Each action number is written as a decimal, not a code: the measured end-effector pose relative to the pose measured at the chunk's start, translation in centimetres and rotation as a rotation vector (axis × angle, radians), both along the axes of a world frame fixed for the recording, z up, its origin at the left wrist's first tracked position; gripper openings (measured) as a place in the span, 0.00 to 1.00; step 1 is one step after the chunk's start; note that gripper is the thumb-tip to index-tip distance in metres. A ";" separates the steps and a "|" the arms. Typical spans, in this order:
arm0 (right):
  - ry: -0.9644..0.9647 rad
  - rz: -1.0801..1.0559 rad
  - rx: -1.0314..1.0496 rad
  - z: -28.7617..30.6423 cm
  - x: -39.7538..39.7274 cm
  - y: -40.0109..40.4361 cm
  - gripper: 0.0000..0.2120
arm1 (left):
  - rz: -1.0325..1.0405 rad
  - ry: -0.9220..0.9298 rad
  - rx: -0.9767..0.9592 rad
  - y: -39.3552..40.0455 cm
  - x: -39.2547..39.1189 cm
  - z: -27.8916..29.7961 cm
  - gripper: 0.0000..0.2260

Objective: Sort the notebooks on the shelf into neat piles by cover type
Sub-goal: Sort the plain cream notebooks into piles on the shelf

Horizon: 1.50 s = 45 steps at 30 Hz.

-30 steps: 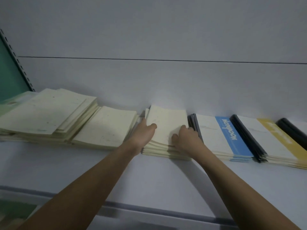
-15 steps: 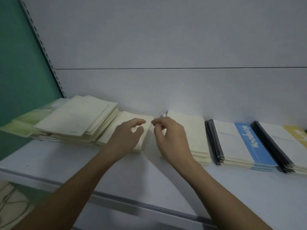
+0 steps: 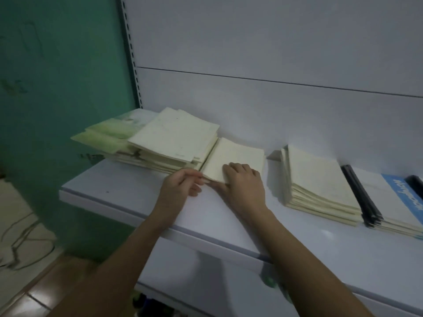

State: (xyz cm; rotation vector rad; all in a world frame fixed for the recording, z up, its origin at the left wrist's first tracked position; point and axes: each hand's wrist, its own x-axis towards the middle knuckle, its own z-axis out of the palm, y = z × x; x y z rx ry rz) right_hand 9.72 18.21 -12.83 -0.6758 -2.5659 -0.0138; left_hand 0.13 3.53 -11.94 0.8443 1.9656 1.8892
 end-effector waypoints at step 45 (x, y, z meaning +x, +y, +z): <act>-0.265 0.047 -0.156 2.6 3.2 -0.5 0.17 | -0.248 -0.336 0.099 -0.2 -7.4 14.3 0.24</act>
